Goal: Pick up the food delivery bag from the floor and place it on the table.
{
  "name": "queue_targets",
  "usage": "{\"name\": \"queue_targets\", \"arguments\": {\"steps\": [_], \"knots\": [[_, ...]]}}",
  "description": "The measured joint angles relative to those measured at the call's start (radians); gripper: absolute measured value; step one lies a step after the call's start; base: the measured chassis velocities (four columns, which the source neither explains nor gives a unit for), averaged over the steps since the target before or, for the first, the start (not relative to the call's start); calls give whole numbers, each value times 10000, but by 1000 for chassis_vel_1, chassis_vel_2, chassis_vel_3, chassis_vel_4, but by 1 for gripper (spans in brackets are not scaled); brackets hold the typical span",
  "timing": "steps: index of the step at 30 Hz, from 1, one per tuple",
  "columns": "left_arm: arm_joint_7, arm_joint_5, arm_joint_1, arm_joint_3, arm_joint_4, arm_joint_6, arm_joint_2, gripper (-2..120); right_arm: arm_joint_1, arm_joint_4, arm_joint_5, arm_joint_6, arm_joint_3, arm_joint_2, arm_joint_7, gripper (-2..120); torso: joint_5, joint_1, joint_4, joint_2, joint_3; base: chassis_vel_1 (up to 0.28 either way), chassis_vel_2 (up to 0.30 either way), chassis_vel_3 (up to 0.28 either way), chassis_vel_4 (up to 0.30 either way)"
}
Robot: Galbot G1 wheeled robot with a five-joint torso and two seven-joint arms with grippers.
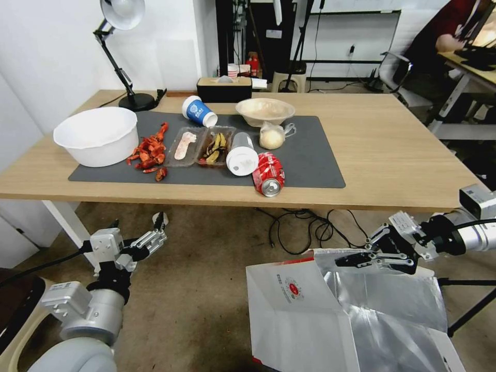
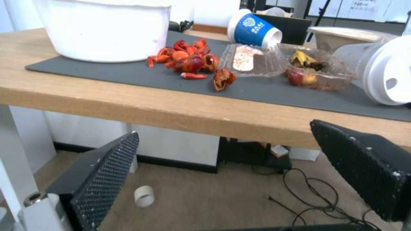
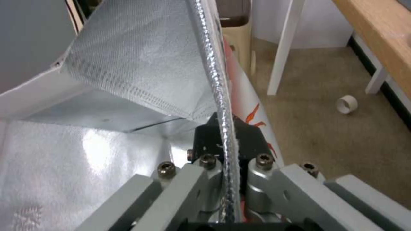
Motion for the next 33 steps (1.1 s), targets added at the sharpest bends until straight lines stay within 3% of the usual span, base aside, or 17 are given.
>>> {"name": "queue_targets", "arguments": {"steps": [33], "knots": [[22, 50, 91, 9, 0, -46, -59, 100, -10, 34, 29, 0, 10, -7, 2, 0, 0, 349, 0, 831, 486, 0, 0, 0, 0]]}}
